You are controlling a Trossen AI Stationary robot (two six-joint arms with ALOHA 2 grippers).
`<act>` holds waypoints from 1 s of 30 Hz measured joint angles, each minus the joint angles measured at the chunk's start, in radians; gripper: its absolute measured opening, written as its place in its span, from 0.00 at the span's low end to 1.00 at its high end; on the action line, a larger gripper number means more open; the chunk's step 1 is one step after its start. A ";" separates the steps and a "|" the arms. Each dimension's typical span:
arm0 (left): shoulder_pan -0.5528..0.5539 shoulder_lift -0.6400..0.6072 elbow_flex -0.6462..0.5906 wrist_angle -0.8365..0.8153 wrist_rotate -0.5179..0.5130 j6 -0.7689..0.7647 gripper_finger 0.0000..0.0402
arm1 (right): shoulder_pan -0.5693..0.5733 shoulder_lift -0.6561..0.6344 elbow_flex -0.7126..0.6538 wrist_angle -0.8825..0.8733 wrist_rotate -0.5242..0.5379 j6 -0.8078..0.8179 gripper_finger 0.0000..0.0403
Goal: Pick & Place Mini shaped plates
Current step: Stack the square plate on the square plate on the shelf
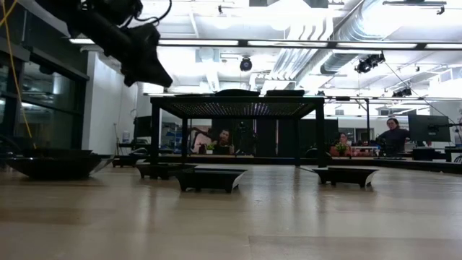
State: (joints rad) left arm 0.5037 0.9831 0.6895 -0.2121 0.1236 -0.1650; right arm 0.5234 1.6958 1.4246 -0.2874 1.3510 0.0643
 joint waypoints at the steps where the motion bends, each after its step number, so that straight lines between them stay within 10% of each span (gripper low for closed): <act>1: 0.000 -0.010 0.000 -0.011 -0.004 0.025 0.19 | 0.002 0.000 0.000 -0.008 -0.001 0.010 0.35; 14: 0.000 -0.104 0.000 -0.047 -0.014 0.333 0.19 | -0.002 -0.002 0.000 -0.321 -0.323 0.314 0.35; 23: 0.000 -0.165 0.000 -0.083 -0.011 0.500 0.19 | -0.074 -0.007 0.001 -0.575 -0.796 0.566 0.35; 30: -0.003 -0.213 -0.001 -0.058 -0.014 0.580 0.19 | -0.099 -0.005 -0.002 -0.688 -0.834 0.771 0.35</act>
State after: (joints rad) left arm 0.5012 0.7701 0.6884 -0.2706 0.1101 0.4146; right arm 0.4240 1.6905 1.4230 -0.9753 0.5167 0.8350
